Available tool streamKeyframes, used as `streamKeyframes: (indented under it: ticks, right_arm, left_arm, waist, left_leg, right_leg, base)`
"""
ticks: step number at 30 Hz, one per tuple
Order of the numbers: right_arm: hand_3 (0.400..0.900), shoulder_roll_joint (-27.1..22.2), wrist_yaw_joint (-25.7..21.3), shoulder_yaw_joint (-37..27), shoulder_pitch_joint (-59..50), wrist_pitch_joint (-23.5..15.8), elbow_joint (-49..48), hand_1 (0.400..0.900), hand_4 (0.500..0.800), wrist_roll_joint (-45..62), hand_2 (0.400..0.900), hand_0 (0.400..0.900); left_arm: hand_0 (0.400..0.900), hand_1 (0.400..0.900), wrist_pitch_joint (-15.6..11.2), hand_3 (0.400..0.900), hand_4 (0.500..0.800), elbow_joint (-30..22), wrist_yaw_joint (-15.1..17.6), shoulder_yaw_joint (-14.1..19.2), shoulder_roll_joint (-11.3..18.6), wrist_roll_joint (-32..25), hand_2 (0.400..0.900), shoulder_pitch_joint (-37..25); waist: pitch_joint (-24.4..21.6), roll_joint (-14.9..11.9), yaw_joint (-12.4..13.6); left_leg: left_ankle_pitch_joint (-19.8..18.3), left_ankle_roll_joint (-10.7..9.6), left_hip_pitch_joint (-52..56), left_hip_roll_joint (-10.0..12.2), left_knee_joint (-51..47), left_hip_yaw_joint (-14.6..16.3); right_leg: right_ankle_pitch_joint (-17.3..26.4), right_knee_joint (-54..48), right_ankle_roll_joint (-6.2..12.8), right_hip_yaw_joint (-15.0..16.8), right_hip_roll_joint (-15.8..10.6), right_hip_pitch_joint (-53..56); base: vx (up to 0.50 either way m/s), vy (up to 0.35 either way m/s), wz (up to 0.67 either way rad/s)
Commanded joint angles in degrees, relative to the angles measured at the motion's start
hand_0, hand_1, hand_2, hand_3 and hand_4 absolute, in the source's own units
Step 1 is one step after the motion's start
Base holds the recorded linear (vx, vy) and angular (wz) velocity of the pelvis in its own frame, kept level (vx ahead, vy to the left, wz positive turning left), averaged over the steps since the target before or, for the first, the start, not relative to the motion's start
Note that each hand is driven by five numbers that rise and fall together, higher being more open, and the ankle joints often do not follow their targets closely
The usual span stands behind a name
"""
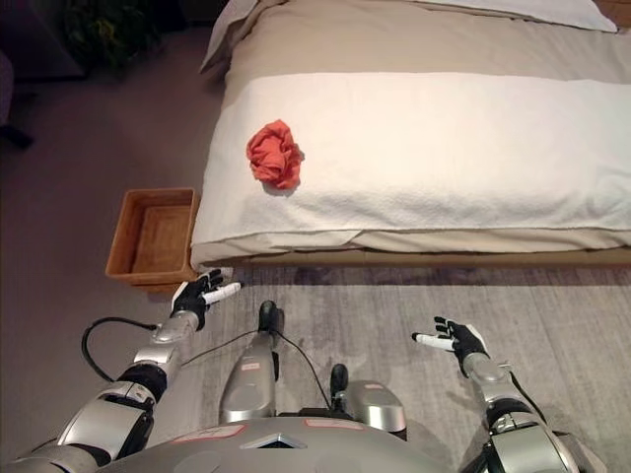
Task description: Put the clothes on the bed into the basket.
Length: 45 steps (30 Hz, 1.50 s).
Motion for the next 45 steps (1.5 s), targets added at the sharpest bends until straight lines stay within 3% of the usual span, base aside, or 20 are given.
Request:
streamKeyframes:
  ticks: [1,6,7,8,9,12,13,14,15,17,19,21,24,28,31,34,38,42,45]
  right_arm:
    - [0.9,-3.4,-0.1,0.3,0.0,-2.8,-1.6,0.9,0.8,-0.7,0.9,0.9]
    - [0.9,-3.1,0.1,0.9,-1.0,-2.6,-2.9,0.9,0.8,-1.4,0.9,0.9]
    - [0.9,-3.1,0.0,0.9,-1.0,-2.6,-2.9,0.9,0.8,-1.4,0.9,0.9]
    - [0.9,-2.9,0.1,0.8,-1.5,-2.5,-3.1,0.9,0.8,-1.4,0.9,0.9]
    - [0.9,-2.7,0.0,0.5,-1.9,-2.4,-3.9,0.9,0.8,-1.8,0.9,0.9]
    - [0.9,-2.1,0.4,0.8,-3.4,-2.1,-4.0,0.9,0.8,-2.0,0.9,0.9]
    - [0.9,-2.0,0.7,0.7,-3.9,-1.8,-4.4,0.9,0.8,-2.2,0.9,0.9]
    - [0.9,-2.0,0.7,0.7,-3.9,-1.8,-4.4,0.9,0.8,-2.2,0.9,0.9]
    - [0.9,-1.8,0.9,0.6,-4.1,-1.5,-4.5,0.9,0.8,-2.5,0.9,0.9]
    - [0.9,-1.7,1.2,0.5,-4.0,-1.2,-5.3,0.9,0.8,-2.7,0.9,0.9]
    - [0.9,-1.4,1.4,0.5,-3.7,-1.0,-4.7,0.9,0.8,-2.7,0.9,0.9]
    - [0.9,-1.5,1.7,0.3,-3.3,-0.8,-4.6,0.9,0.8,-2.4,0.9,0.9]
    - [0.9,-1.9,2.0,-1.2,-1.5,-0.8,-4.7,0.9,0.8,-1.8,0.9,0.9]
    - [0.9,-2.0,2.4,-2.8,1.0,-0.8,-4.3,0.9,0.8,-1.6,0.9,0.9]
    - [0.9,-1.8,2.7,-3.3,1.9,-0.9,-3.8,0.9,0.8,-1.7,0.9,0.9]
    - [0.9,-1.5,2.9,-3.7,3.0,-0.8,-3.9,0.9,0.8,-1.7,0.9,0.9]
    - [0.9,-1.4,2.9,-4.0,3.6,-0.9,-3.0,0.9,0.8,-1.6,0.9,0.9]
    - [0.9,-2.2,2.5,-3.3,2.6,-1.0,-2.7,0.9,0.8,-2.1,0.9,0.9]
    - [0.9,-2.9,1.6,-3.4,3.3,-1.5,-4.2,0.9,0.8,-1.8,0.9,0.9]
  left_arm:
    - [0.9,0.9,-4.6,0.9,0.8,-7.3,0.9,2.3,2.3,-0.1,0.9,-1.0]
    - [0.9,0.9,-4.8,0.9,0.8,-9.3,1.1,1.1,3.0,0.5,0.9,-1.3]
    - [0.9,0.9,-4.8,0.9,0.8,-9.3,1.1,1.1,3.0,0.5,0.9,-1.4]
    - [0.9,0.9,-4.9,0.9,0.8,-9.3,1.2,0.7,3.2,0.7,0.9,-1.9]
    - [0.9,0.9,-4.9,0.9,0.8,-9.9,1.2,0.4,3.7,1.6,0.9,-2.1]
    - [0.9,0.9,-4.8,0.9,0.8,-11.4,0.9,0.5,4.3,2.0,0.9,-1.2]
    - [0.9,0.9,-4.6,0.9,0.8,-12.5,0.8,0.8,4.4,2.4,0.9,-0.5]
    - [0.9,0.9,-4.6,0.9,0.8,-12.4,0.8,0.7,4.4,2.4,0.9,-0.5]
    - [0.9,0.9,-4.4,0.9,0.8,-14.4,0.5,1.0,4.6,2.3,0.9,0.4]
    - [0.9,0.9,-4.1,0.9,0.8,-15.7,0.2,1.4,4.9,2.5,0.9,0.8]
    - [0.9,0.9,-3.8,0.9,0.8,-16.3,-0.2,1.8,5.3,2.9,0.9,0.9]
    - [0.9,0.9,-3.7,0.9,0.8,-16.3,-0.5,1.7,5.3,2.9,0.9,0.5]
    - [0.9,0.9,-3.8,0.9,0.8,-15.2,-1.0,0.6,4.8,3.1,0.9,-0.9]
    - [0.9,0.9,-4.1,0.9,0.8,-14.5,-1.3,0.0,4.3,4.2,0.9,-1.4]
    - [0.9,0.9,-3.9,0.9,0.8,-13.4,-1.2,-0.1,4.3,6.0,0.9,-1.3]
    - [0.9,0.9,-3.7,0.9,0.8,-11.9,-0.8,-0.6,4.2,8.1,0.9,-1.7]
    - [0.9,0.9,-2.9,0.9,0.8,-10.0,-0.1,-1.5,4.4,11.5,0.9,-2.9]
    - [0.9,0.9,-2.7,0.9,0.8,-7.1,2.1,-3.9,5.1,15.6,0.9,-7.0]
    - [0.9,0.9,-1.9,0.9,0.8,-4.4,5.6,-6.8,5.2,20.0,0.9,-12.6]
  waist:
    - [-3.9,0.3,1.8]
    - [-6.1,0.1,2.2]
    - [-6.1,0.5,2.5]
    - [-6.7,0.1,2.7]
    - [-7.8,-1.1,2.7]
    - [-9.3,-2.4,3.7]
    - [-9.7,-1.9,4.8]
    - [-9.6,-2.6,4.4]
    - [-9.4,-1.3,5.3]
    - [-8.3,0.2,4.3]
    - [-7.4,1.0,3.6]
    - [-6.5,1.0,2.1]
    - [-5.7,1.4,-0.8]
    - [-5.2,-1.0,-5.0]
    - [-5.2,-2.4,-5.8]
    - [-5.5,-3.4,-6.5]
    - [-6.4,-4.2,-7.0]
    - [-6.2,-4.3,-7.8]
    - [-5.5,-4.5,-9.2]
  left_leg:
    - [9.5,2.4,-4.0,-0.2,-3.0,-0.2]
    - [9.6,3.9,-4.4,-0.9,-1.1,2.4]
    - [9.9,3.9,-4.7,-0.4,-1.0,2.5]
    - [9.8,4.2,-4.8,-0.6,-0.5,3.7]
    - [7.7,5.5,-4.4,-2.1,1.4,5.7]
    - [3.6,7.7,-4.1,-4.4,5.1,7.8]
    - [2.3,8.5,-3.7,-4.1,6.0,9.2]
    - [1.7,8.4,-3.4,-4.9,6.1,9.1]
    - [-0.2,10.0,-0.3,-5.9,6.0,10.1]
    - [-1.3,11.9,3.6,-7.0,4.9,9.3]
    - [-2.9,13.5,7.3,-8.6,4.1,8.4]
    - [-4.5,13.7,10.9,-9.7,3.1,7.7]
    - [-5.8,12.5,13.2,-10.1,2.8,5.4]
    - [-8.8,11.2,17.5,-11.9,2.0,1.6]
    - [-10.9,10.9,20.1,-12.5,1.5,0.5]
    - [-12.2,10.5,22.0,-12.4,0.7,0.1]
    - [-13.6,9.9,22.5,-11.8,0.6,0.4]
    - [-12.6,8.5,20.6,-9.2,-0.2,0.8]
    - [-11.8,6.9,18.2,-6.7,-1.0,1.7]
  right_leg:
    - [-5.1,3.0,11.43,5.4,0.7,3.5]
    - [-8.3,3.4,12.89,6.1,-3.2,6.1]
    - [-7.8,3.2,12.94,6.5,-2.8,5.8]
    - [-7.8,3.2,13.74,6.4,-3.8,6.2]
    - [-7.4,4.6,15.87,5.9,-7.3,6.3]
    - [0.9,9.5,19.19,6.2,-11.7,4.2]
    - [6.0,12.4,20.51,5.8,-13.1,2.0]
    - [5.1,12.9,20.51,5.3,-13.8,2.3]
    - [12.9,21.1,19.85,1.4,-16.1,-1.0]
    - [17.1,30.9,18.85,1.4,-15.3,-4.2]
    - [18.6,36.0,18.34,0.2,-16.1,-7.9]
    - [14.7,35.3,17.47,-1.9,-17.4,-13.0]
    - [11.4,27.7,17.25,-3.3,-16.8,-17.5]
    - [14.3,13.7,19.75,1.7,-16.0,-18.6]
    - [15.6,7.4,21.09,4.7,-14.9,-18.2]
    - [17.4,5.1,21.69,3.7,-13.7,-19.1]
    - [15.7,1.9,21.39,2.3,-13.0,-17.0]
    - [15.4,0.3,21.11,1.1,-11.7,-17.9]
    - [14.6,-0.4,20.6,-0.5,-11.2,-19.5]
  base:
    - [0.22,0.125,-0.36]
    - [0.2,0.185,-0.25]
    - [0.16,0.162,-0.24]
    - [0.23,0.223,-0.41]
    - [0.37,0.29,-0.58]
    - [0.31,0.23,-0.64]
    - [0.18,0.16,-0.54]
    - [0.24,0.308,-0.45]
    - [0.26,0.336,0.01]
    - [0.26,0.416,0.05]
    - [0.21,0.304,0.06]
    - [0.26,0.154,0.37]
    - [0.3,-0.01,0.85]
    - [0.29,-0.098,0.6]
    - [0.22,-0.069,0.11]
    - [0.19,-0.071,0.19]
    - [0.1,-0.064,0.05]
    - [0.0,-0.095,0.04]
    - [-0.04,-0.097,0.16]
